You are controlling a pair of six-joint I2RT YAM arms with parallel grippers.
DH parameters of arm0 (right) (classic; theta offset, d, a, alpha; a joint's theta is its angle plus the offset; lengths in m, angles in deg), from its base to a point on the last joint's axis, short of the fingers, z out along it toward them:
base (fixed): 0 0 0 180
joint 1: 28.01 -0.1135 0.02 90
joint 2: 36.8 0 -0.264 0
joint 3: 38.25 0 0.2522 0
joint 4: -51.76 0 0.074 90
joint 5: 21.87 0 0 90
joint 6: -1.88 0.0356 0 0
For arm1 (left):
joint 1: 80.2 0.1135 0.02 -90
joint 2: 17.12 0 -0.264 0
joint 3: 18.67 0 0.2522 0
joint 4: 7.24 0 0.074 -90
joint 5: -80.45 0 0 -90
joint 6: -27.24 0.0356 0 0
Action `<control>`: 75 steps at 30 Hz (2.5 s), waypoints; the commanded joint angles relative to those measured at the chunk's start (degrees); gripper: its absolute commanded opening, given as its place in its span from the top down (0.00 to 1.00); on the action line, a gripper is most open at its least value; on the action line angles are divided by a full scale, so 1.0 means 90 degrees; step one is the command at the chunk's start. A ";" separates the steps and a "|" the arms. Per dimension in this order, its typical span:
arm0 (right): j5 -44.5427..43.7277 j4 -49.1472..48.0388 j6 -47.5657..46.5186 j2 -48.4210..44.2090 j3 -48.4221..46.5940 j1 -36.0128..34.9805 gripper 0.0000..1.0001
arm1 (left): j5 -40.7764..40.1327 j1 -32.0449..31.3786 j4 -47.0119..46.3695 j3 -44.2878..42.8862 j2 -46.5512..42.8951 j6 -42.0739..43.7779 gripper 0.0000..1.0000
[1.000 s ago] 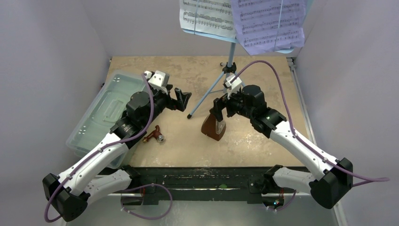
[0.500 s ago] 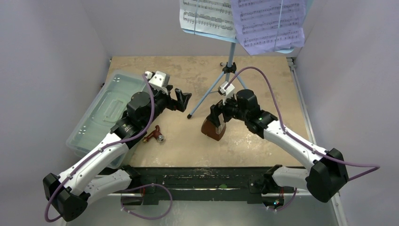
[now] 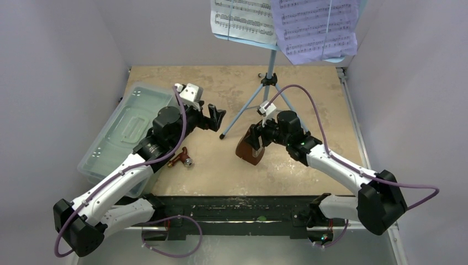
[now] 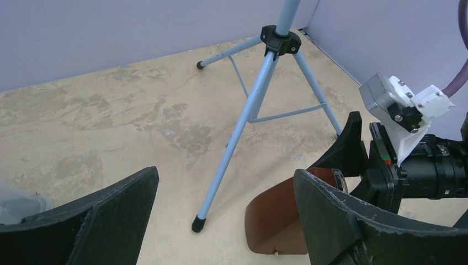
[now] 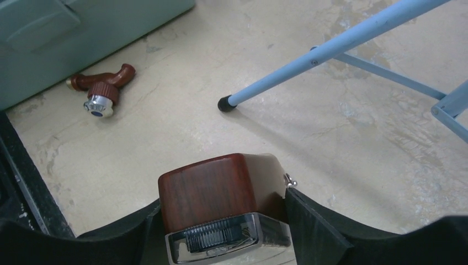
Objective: Set up the instrument practice props
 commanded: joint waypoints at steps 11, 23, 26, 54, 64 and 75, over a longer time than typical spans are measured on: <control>-0.0162 -0.0641 0.2462 -0.0151 0.0278 -0.0051 0.91 | 0.0386 0.0051 0.0181 0.0076 0.0390 -0.0695 0.04; 0.0022 -0.0070 0.3908 0.0217 -0.0360 0.0033 1.00 | 0.1950 -0.0525 0.1830 0.0730 0.0641 -0.2689 0.04; 0.0105 0.0031 0.4032 0.0421 -0.0556 0.0054 1.00 | 0.0447 -0.1749 0.2586 0.0270 0.1140 -0.2704 0.04; 0.0900 -0.0405 0.3963 0.0320 -0.0239 0.0193 1.00 | -0.1481 -0.2749 0.3593 -0.1056 0.3522 0.0286 0.00; 0.2159 -0.1010 0.3780 0.0446 0.0068 0.0720 1.00 | -0.0377 -0.2680 0.3002 -0.0618 0.3231 0.0997 0.01; 0.2428 -0.1165 0.4109 0.0608 0.0046 0.1075 1.00 | -0.0385 -0.2775 0.3174 -0.0668 0.3490 0.0004 0.12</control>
